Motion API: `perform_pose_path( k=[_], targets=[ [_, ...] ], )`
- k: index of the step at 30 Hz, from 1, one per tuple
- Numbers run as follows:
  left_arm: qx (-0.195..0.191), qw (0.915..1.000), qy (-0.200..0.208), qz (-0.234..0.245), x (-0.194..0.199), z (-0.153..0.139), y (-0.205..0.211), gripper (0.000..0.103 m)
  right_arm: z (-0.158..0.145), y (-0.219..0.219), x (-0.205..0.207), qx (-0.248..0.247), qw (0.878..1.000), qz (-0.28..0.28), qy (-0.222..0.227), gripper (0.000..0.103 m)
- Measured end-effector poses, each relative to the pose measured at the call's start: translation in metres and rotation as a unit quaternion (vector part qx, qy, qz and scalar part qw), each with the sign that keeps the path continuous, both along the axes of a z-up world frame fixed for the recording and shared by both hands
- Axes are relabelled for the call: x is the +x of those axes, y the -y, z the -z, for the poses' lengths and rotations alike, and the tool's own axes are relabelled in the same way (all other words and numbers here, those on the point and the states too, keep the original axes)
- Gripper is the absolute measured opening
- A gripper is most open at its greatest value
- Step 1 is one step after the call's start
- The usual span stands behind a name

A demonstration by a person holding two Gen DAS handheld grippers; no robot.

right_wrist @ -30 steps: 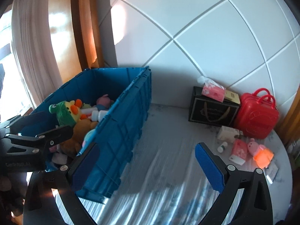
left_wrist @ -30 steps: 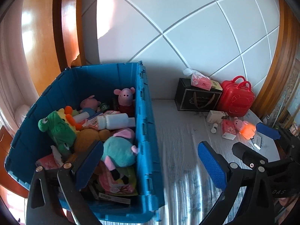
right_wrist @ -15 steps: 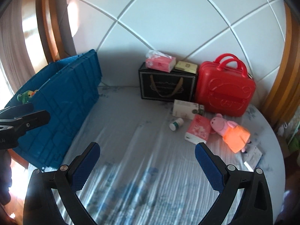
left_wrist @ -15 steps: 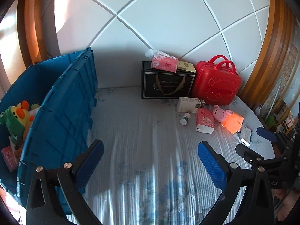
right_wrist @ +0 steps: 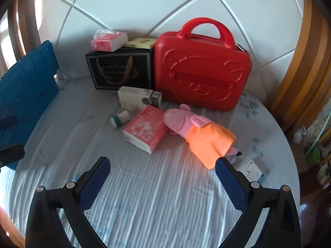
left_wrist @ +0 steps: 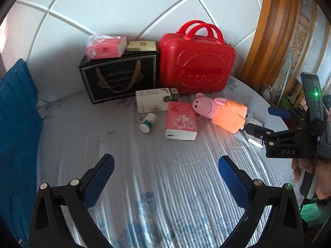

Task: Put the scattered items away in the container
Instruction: 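Move both tools back toward the pink tissue pack and plush pig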

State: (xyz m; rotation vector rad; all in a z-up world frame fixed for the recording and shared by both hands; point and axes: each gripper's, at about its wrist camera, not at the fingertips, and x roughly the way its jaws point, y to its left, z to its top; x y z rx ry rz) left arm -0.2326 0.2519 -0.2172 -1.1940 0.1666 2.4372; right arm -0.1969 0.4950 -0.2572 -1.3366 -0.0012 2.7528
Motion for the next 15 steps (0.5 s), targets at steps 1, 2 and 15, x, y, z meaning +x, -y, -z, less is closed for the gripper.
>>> perform_pose_path(
  k=[1,2,15],
  targets=[
    [-0.002,1.0000,0.002,0.003,-0.006,0.008,-0.009,0.102,0.007,-0.009,-0.007,0.004,1.000,-0.004,0.005,0.103],
    [-0.002,1.0000,0.005,0.006,-0.012,0.017,-0.018,0.102,0.013,-0.016,-0.014,0.010,1.000,-0.010,0.007,0.103],
    [-0.031,0.9979,0.042,0.039,-0.080,0.120,-0.086,0.102,0.084,-0.064,-0.081,0.056,0.996,-0.056,0.042,0.103]
  ],
)
